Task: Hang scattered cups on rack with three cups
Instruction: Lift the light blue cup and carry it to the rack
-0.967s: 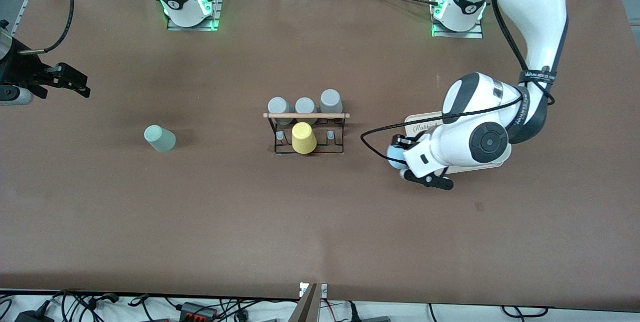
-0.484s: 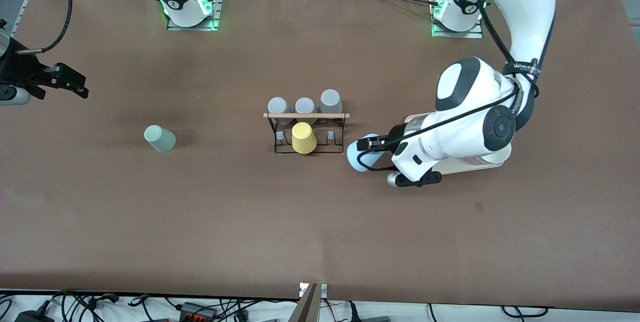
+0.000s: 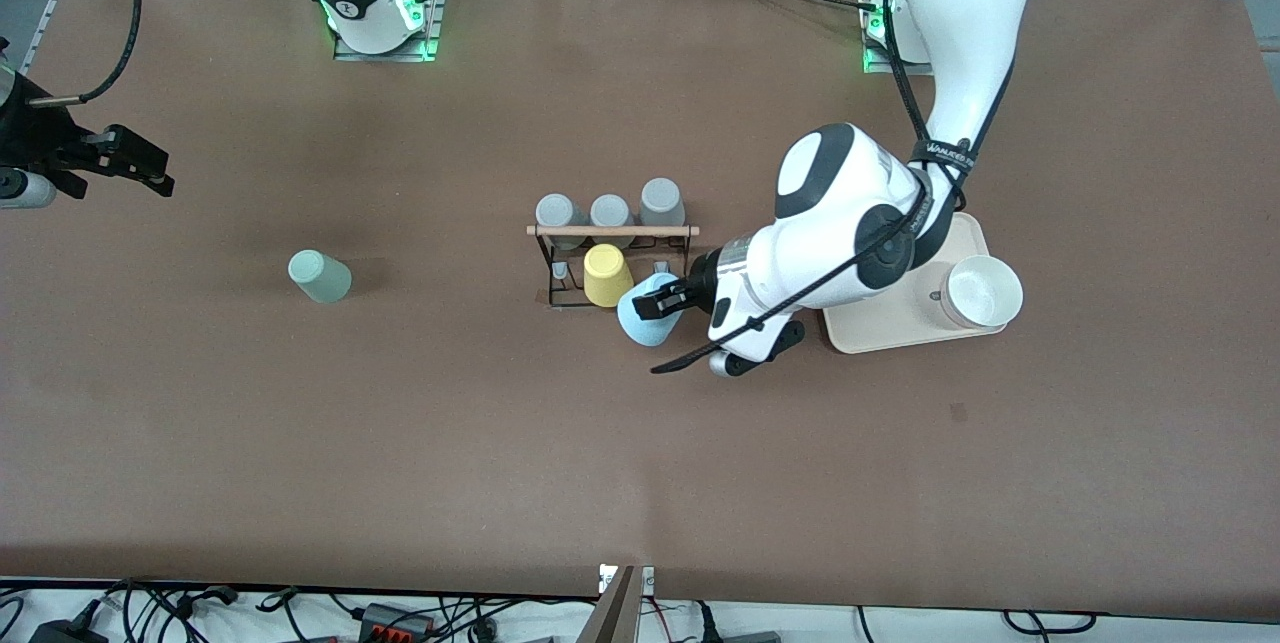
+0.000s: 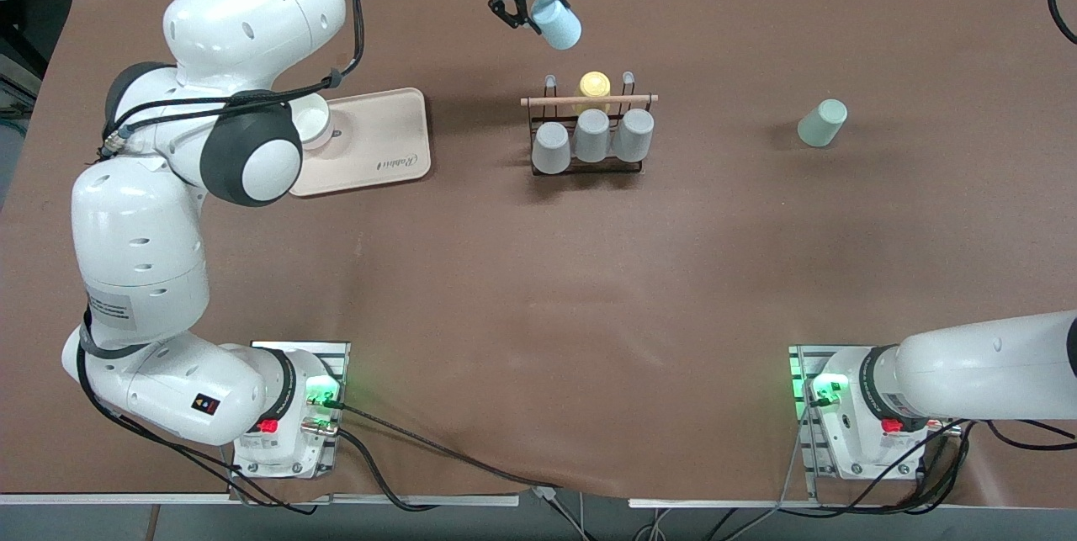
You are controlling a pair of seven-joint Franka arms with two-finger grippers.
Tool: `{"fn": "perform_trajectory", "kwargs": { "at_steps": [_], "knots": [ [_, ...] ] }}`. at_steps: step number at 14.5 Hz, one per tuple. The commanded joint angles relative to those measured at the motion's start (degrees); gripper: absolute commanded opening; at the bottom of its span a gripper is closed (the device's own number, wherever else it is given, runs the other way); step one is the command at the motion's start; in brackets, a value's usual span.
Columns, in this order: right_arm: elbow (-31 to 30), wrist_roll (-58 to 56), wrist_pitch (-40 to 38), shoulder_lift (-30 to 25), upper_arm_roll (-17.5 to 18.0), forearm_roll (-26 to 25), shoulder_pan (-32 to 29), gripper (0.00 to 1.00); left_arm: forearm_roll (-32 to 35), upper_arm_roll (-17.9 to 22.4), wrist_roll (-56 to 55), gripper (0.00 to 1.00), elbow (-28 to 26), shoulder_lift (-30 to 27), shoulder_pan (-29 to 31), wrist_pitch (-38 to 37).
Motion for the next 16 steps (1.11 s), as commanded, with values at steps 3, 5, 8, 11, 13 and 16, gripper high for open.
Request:
{"fn": "perform_trajectory", "kwargs": {
  "at_steps": [3,5,8,11,13,16],
  "knots": [
    [1.2,0.8,-0.6,0.2,0.0,0.2,0.0,1.00,3.0,0.1,-1.1,0.01,3.6,-0.6,0.6,-11.9],
    [1.5,0.8,-0.5,0.2,0.0,0.2,0.0,1.00,3.5,0.4,-1.3,0.01,4.3,-0.9,-0.1,-15.5],
    [1.5,0.8,-0.6,0.2,0.0,0.2,0.0,1.00,7.2,0.1,-1.1,0.01,4.1,-0.3,-1.5,-15.4],
    [1.4,0.8,-0.3,0.3,0.0,0.2,-0.1,1.00,8.6,0.4,-1.0,0.01,3.6,0.1,-3.9,-15.3],
    [1.5,0.8,-0.3,0.6,0.0,0.2,-0.1,1.00,11.4,0.5,0.4,0.01,3.4,0.5,-4.1,-15.3],
    [1.5,0.8,-0.8,0.5,0.0,0.2,0.0,1.00,13.5,0.4,0.8,0.01,3.4,1.4,-4.6,-15.2]
  ]
}}
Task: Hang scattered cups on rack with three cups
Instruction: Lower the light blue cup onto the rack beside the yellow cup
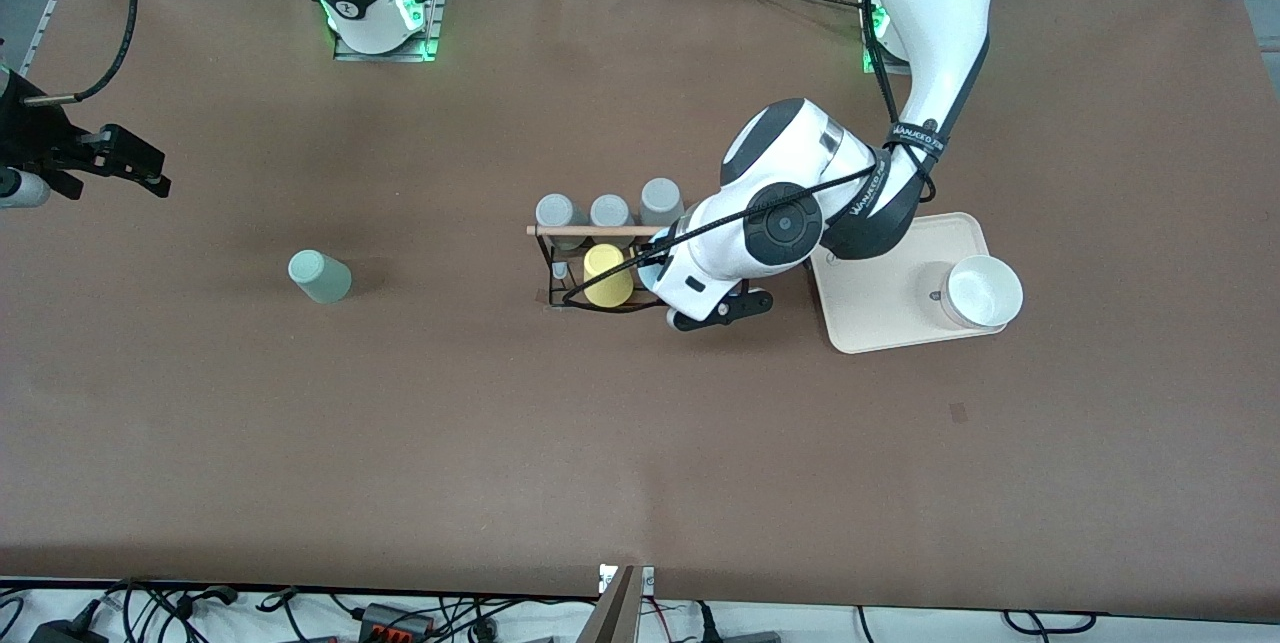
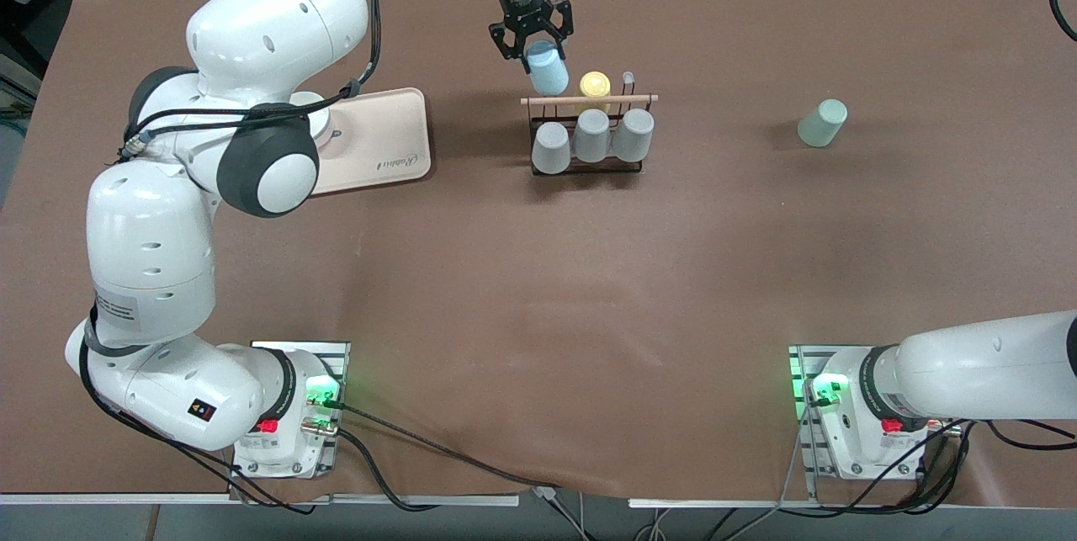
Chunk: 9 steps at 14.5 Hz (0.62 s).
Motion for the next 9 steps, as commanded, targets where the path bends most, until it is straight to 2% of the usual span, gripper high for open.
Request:
{"fn": "perform_trajectory", "kwargs": {
  "at_steps": [1,9],
  "knots": [
    [1.1,0.8,-0.8,0.3,0.0,0.2,0.0,1.00,2.4,0.3,1.0,0.01,0.1,0.7,-0.6,-0.4],
    [1.1,0.1,-0.9,0.3,0.0,0.2,0.0,1.00,4.1,0.6,1.1,0.05,-0.4,3.9,-2.2,2.9]
  ]
}}
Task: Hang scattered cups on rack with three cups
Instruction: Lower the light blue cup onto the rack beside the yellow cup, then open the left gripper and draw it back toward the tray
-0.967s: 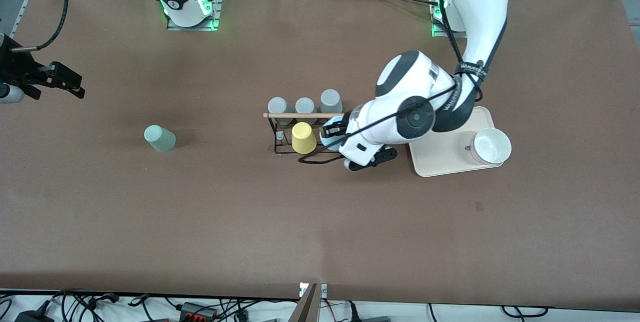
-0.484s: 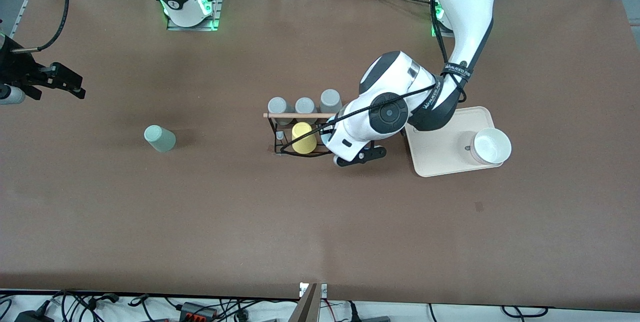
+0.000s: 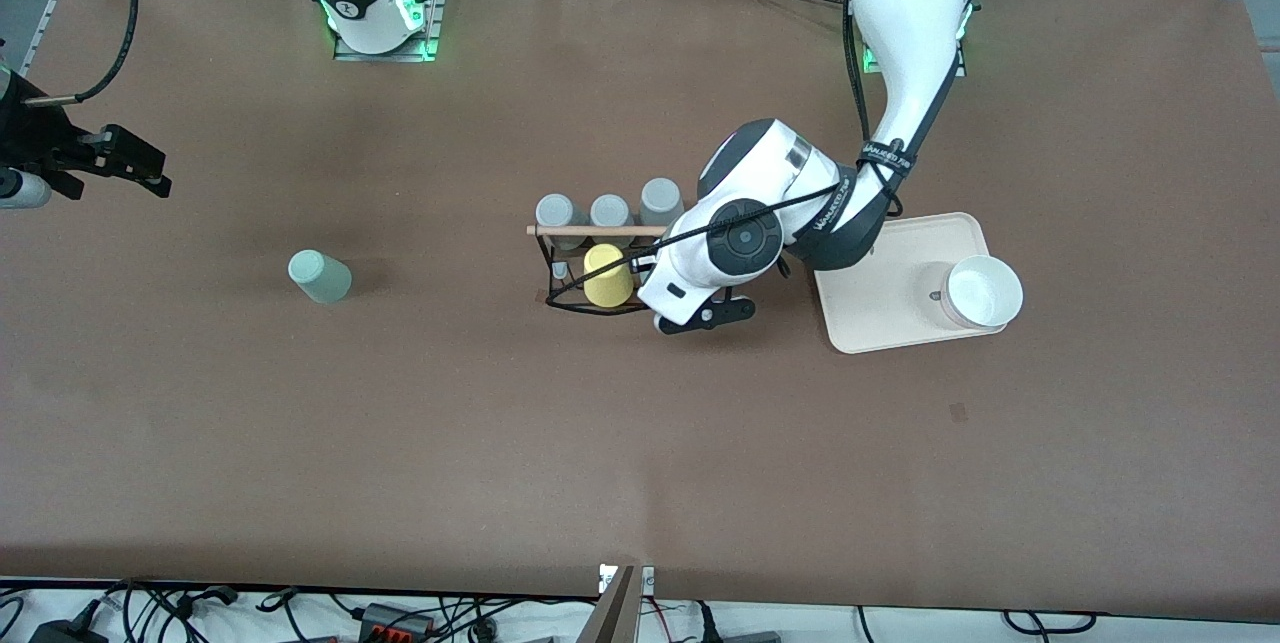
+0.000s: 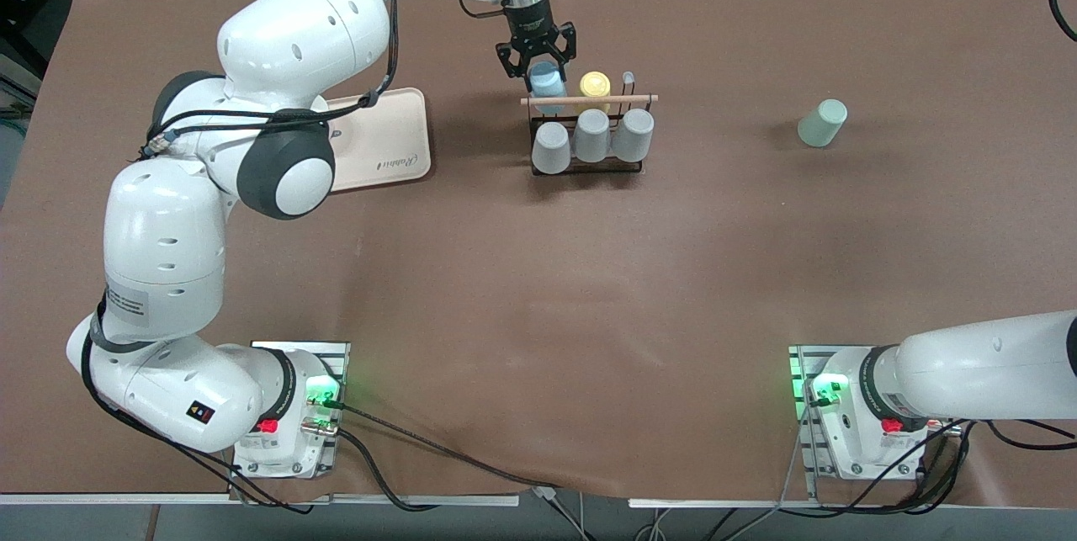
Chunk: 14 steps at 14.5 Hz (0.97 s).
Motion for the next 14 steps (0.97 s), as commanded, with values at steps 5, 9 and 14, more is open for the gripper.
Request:
{"fn": "perform_trajectory", "kwargs": {
  "at_steps": [5,9,14],
  "knots": [
    [1.1,0.0,-0.9,0.3,0.0,0.2,0.0,1.00,6.7,0.9,0.4,1.00,0.7,-4.9,2.3,-0.2],
    [1.1,0.0,-0.9,0.3,0.0,0.2,-0.1,1.00,9.8,0.9,0.4,1.00,0.6,-11.0,9.4,-6.2],
    [1.0,0.0,-0.9,1.3,0.0,0.2,0.0,1.00,9.7,0.7,4.9,1.00,0.8,-19.3,19.0,-19.5]
  ]
}}
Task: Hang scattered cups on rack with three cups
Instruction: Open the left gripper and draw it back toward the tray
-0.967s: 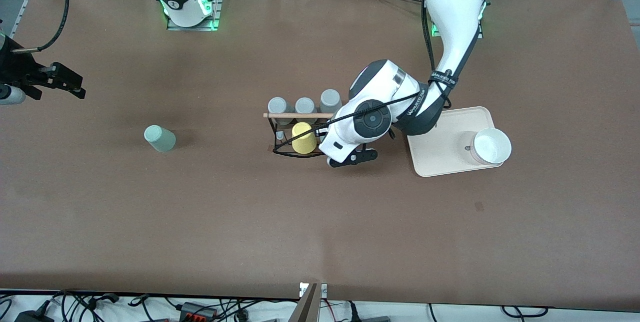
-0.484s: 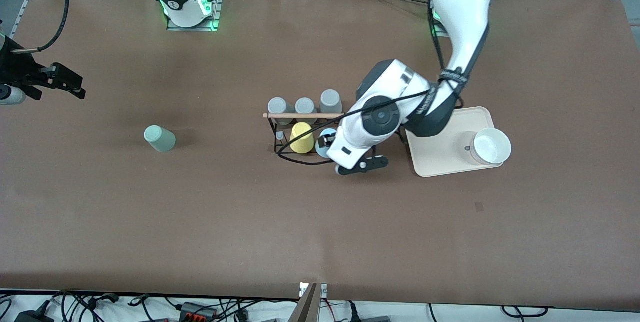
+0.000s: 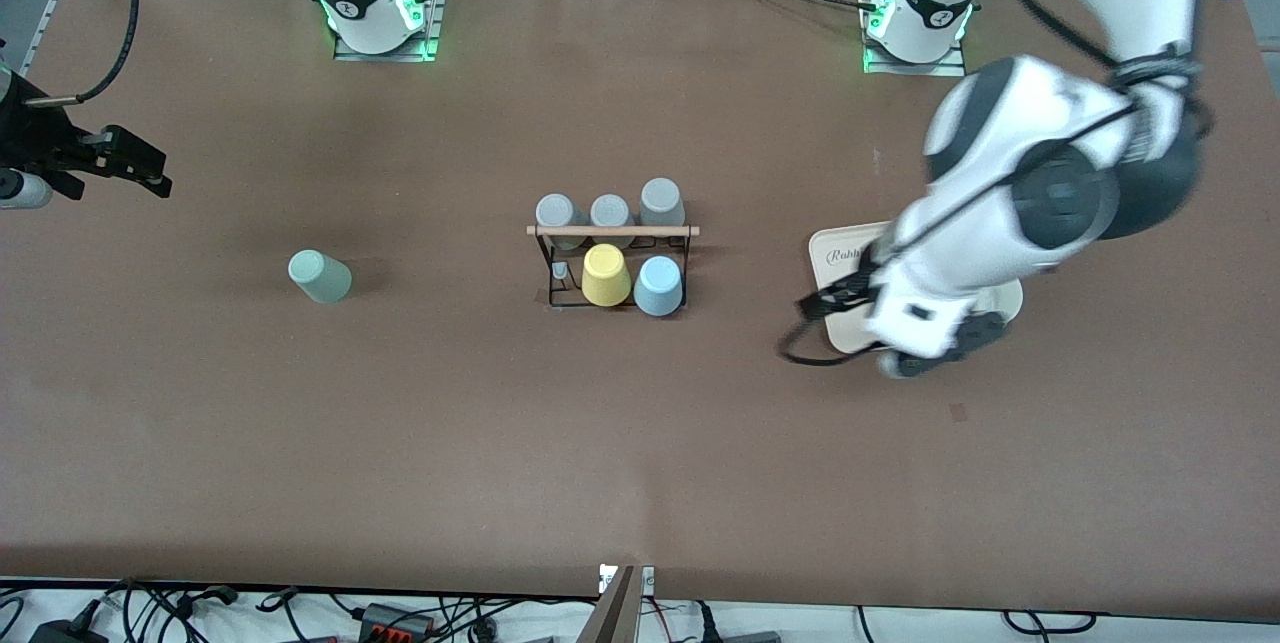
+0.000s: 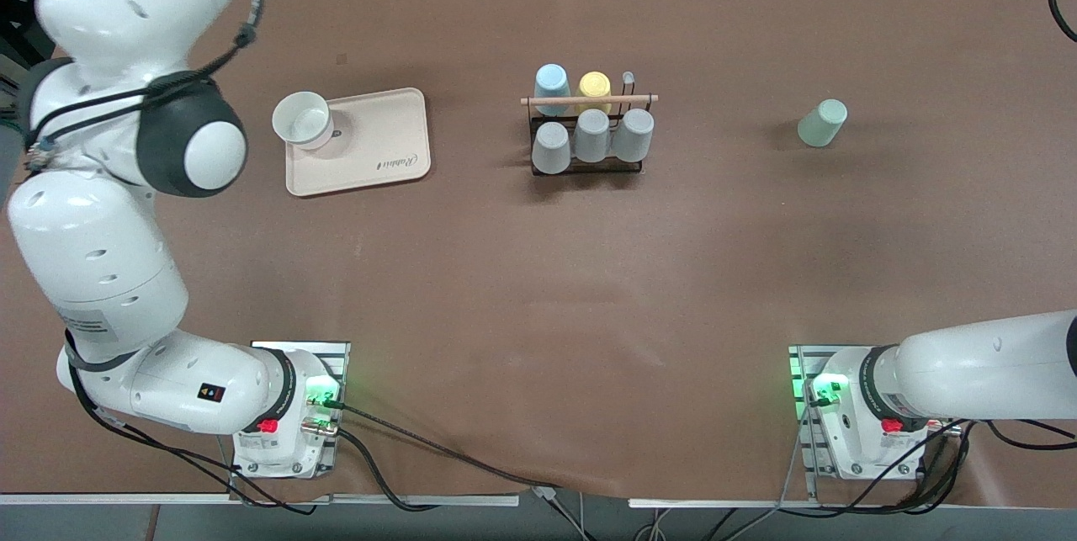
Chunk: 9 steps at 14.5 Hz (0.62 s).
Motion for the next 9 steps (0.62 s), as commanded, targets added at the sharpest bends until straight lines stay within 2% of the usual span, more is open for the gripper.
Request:
{"fn": "perform_trajectory", "kwargs": {
  "at_steps": [1,4,6,9],
  "knots": [
    [0.9,0.0,-0.7,1.1,0.1,0.2,0.1,1.00,1.2,-0.4,4.9,1.00,-1.7,-5.7,3.3,-7.3],
    [1.1,0.0,0.0,3.8,0.4,0.2,0.6,1.00,0.9,-1.2,10.5,1.00,-3.2,-9.1,9.3,-10.3],
    [1.9,0.2,-0.2,6.0,0.5,0.2,0.6,1.00,1.3,-1.4,12.2,1.00,-5.1,-9.8,9.5,-10.6],
    [1.9,0.7,-0.6,9.5,0.5,0.2,0.7,1.00,2.8,-1.8,12.8,1.00,-18.9,-19.3,10.1,-6.8]
  ]
}}
